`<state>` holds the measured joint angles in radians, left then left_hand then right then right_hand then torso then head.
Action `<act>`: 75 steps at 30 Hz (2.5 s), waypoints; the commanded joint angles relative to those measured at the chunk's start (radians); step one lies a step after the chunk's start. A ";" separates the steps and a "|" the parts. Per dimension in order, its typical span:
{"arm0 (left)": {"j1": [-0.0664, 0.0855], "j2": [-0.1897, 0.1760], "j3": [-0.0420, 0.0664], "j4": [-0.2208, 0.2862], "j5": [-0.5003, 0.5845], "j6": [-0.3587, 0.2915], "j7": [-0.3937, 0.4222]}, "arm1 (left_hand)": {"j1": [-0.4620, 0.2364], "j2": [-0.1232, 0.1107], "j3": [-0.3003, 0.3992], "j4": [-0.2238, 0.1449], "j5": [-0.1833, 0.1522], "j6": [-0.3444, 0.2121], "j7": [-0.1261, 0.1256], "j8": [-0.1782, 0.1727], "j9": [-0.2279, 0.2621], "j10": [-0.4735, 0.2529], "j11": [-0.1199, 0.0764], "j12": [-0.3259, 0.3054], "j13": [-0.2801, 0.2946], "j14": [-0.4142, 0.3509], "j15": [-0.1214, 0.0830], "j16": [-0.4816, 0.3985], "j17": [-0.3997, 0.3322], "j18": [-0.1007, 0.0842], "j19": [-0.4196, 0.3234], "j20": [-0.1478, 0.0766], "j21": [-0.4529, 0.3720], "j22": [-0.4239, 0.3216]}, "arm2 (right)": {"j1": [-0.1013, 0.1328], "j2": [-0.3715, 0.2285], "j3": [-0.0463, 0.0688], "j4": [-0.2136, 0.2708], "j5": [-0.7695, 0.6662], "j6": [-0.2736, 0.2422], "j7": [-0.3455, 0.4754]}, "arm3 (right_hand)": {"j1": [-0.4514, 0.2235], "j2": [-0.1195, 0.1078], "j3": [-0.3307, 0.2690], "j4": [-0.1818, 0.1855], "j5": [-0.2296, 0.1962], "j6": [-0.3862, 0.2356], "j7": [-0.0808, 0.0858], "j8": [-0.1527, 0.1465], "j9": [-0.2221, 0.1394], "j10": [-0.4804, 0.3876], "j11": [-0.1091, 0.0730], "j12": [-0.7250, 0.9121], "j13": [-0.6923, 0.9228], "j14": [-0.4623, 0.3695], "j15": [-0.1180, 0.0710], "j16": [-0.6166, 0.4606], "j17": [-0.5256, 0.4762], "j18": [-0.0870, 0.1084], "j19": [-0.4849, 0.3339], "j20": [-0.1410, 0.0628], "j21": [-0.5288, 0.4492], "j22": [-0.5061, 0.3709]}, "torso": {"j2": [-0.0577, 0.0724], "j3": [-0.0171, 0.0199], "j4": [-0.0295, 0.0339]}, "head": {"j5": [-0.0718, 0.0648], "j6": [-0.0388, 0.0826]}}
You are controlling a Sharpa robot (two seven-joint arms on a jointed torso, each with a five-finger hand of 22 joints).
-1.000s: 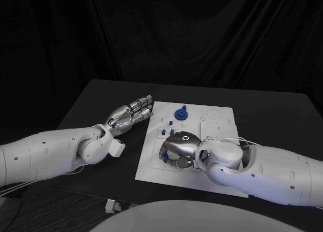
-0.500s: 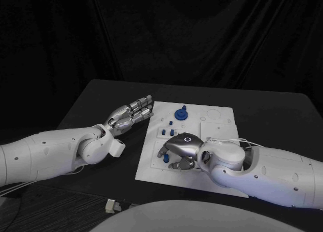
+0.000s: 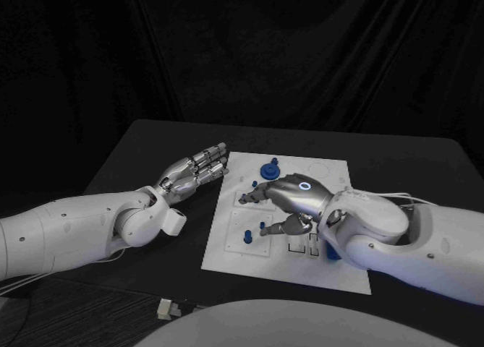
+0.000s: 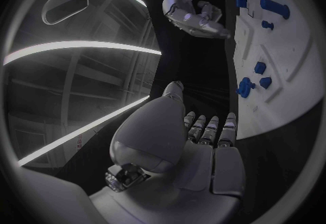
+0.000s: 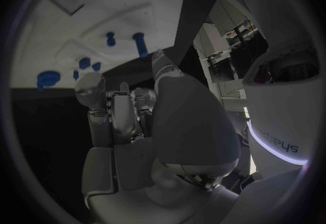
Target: Assemble the parts on the task board
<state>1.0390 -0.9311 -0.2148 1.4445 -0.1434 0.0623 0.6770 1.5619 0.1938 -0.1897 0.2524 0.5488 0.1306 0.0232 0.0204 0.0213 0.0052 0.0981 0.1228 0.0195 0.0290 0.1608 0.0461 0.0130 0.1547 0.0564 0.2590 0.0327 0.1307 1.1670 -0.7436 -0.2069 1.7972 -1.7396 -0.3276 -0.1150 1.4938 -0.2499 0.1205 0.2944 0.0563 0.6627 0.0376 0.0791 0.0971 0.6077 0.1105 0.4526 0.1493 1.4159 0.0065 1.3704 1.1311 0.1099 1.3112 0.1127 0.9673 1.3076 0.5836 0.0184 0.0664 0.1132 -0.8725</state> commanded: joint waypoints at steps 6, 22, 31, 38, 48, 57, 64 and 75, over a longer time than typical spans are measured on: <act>-0.001 0.001 0.001 0.004 0.005 0.002 0.017 | 0.010 0.001 0.003 -0.004 0.008 -0.002 0.005 0.007 0.001 0.002 0.007 0.004 0.001 -0.002 0.006 0.004 0.001 0.016 0.000 0.005 0.005 -0.001 | 0.159 -0.159 0.001 0.098 0.114 -0.236 0.035 | 0.032 0.088 0.051 -0.012 0.011 0.173 0.041 0.083 0.026 0.208 -0.026 0.137 0.036 -0.032 -0.017 -0.039 -0.084 0.015 -0.010 -0.013 -0.047 0.095 | 0.001 -0.0002 0.0014 | -0.013 0.000; -0.001 0.008 0.001 0.002 0.006 -0.001 0.015 | 0.011 0.001 0.003 -0.005 0.009 -0.001 0.005 0.007 0.001 0.002 0.007 0.004 0.001 -0.002 0.006 0.005 0.001 0.016 0.000 0.005 0.005 0.000 | 0.177 -0.295 0.001 0.055 0.348 0.143 -0.351 | -0.505 0.057 0.033 0.003 0.054 0.470 0.010 0.207 0.131 0.963 -0.141 1.118 1.422 0.155 -0.084 0.200 0.440 -0.034 0.096 -0.074 0.233 0.165 | -0.001 -0.0018 0.0006 | -0.046 0.000; -0.001 0.010 0.001 0.002 0.006 0.003 0.013 | 0.012 0.000 0.003 -0.006 0.010 -0.001 0.005 0.007 0.001 0.002 0.007 0.006 0.002 -0.001 0.006 0.006 0.002 0.016 0.001 0.005 0.005 0.000 | 0.161 -0.265 0.000 0.020 0.311 0.367 -0.483 | -0.641 0.008 -0.009 0.006 0.071 0.580 -0.024 0.231 0.195 0.963 -0.158 1.118 1.422 0.155 -0.113 0.200 0.440 -0.097 0.237 -0.106 0.551 0.246 | 0.001 -0.0013 -0.0004 | -0.053 0.000; -0.001 0.010 0.001 0.002 0.006 0.007 0.011 | 0.013 0.000 0.004 -0.008 0.011 0.000 0.006 0.008 0.002 0.003 0.011 0.008 0.002 -0.001 0.006 0.006 0.002 0.016 0.001 0.006 0.005 0.000 | 0.156 -0.232 0.000 -0.011 0.306 0.439 -0.514 | -0.697 0.016 -0.005 0.006 0.052 0.630 -0.039 0.238 0.213 0.963 -0.170 1.118 1.422 0.155 -0.124 0.200 0.440 -0.097 0.236 -0.115 0.553 0.246 | -0.001 -0.0015 0.0001 | -0.053 0.000; -0.001 0.009 0.001 0.001 0.005 0.009 0.010 | 0.013 0.000 0.004 -0.008 0.011 0.000 0.006 0.008 0.002 0.003 0.011 0.008 0.002 -0.001 0.006 0.006 0.002 0.016 0.001 0.006 0.005 0.000 | 0.149 -0.192 0.000 -0.039 0.313 0.508 -0.529 | -0.697 0.043 0.014 0.005 0.040 0.694 -0.063 0.260 0.256 0.963 -0.193 1.118 1.422 0.155 -0.141 0.200 0.440 -0.091 0.224 -0.130 0.533 0.238 | 0.000 -0.0012 0.0009 | -0.056 0.000; -0.001 0.012 0.001 -0.001 0.005 0.014 0.008 | 0.014 0.001 0.005 -0.010 0.011 -0.001 0.005 0.008 0.002 0.004 0.019 0.011 0.003 -0.001 0.007 0.006 0.002 0.016 0.001 0.007 0.005 -0.001 | 0.144 -0.182 0.000 -0.050 0.333 0.509 -0.531 | -0.678 0.062 0.031 0.003 0.056 0.731 -0.079 0.275 0.296 0.963 -0.207 1.118 1.422 0.155 -0.152 0.200 0.440 -0.081 0.204 -0.141 0.499 0.226 | -0.001 -0.0013 0.0001 | -0.058 0.000; -0.002 0.013 0.001 -0.002 0.005 0.015 0.008 | 0.014 0.001 0.006 -0.011 0.011 -0.002 0.004 0.007 0.001 0.005 0.025 0.014 0.003 -0.001 0.007 0.006 0.002 0.017 0.001 0.007 0.005 -0.001 | 0.123 -0.179 0.000 -0.060 0.348 0.525 -0.531 | -0.660 0.079 0.046 0.002 0.051 0.733 -0.082 0.272 0.309 0.963 -0.212 1.118 1.422 0.155 -0.155 0.200 0.440 -0.081 0.202 -0.144 0.497 0.225 | -0.001 -0.0013 -0.0001 | -0.057 0.000; -0.002 0.014 0.001 -0.003 0.005 0.015 0.008 | 0.014 0.001 0.007 -0.013 0.012 -0.001 0.002 0.007 0.001 0.009 0.035 0.027 0.005 -0.001 0.008 0.008 0.002 0.017 0.002 0.007 0.006 -0.001 | 0.088 -0.177 0.000 -0.064 0.352 0.520 -0.532 | -0.655 0.080 0.047 0.002 0.047 0.724 -0.081 0.259 0.310 0.963 -0.212 1.118 1.422 0.155 -0.154 0.200 0.440 -0.078 0.197 -0.145 0.487 0.221 | 0.000 -0.0010 0.0003 | -0.059 0.000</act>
<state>1.0387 -0.9194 -0.2148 1.4409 -0.1433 0.0661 0.6741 1.5658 0.1978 -0.1813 0.2440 0.5535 0.1306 0.0233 0.0243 0.0220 0.0139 0.1287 0.1465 0.0238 0.0290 0.1608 0.0500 0.0138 0.1547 0.0564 0.2590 0.0327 0.1307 1.2584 -0.9214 -0.2070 1.7336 -1.3927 0.1839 -0.6282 0.8383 -0.1747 0.1618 0.2965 0.1073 1.3945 -0.0434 0.3402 0.4065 1.4649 -0.0930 1.5674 1.3077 1.4662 -0.1403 1.5647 1.3076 0.0233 1.4669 -0.0249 1.4573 1.3078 0.5830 0.0171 0.0664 0.0548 -0.8726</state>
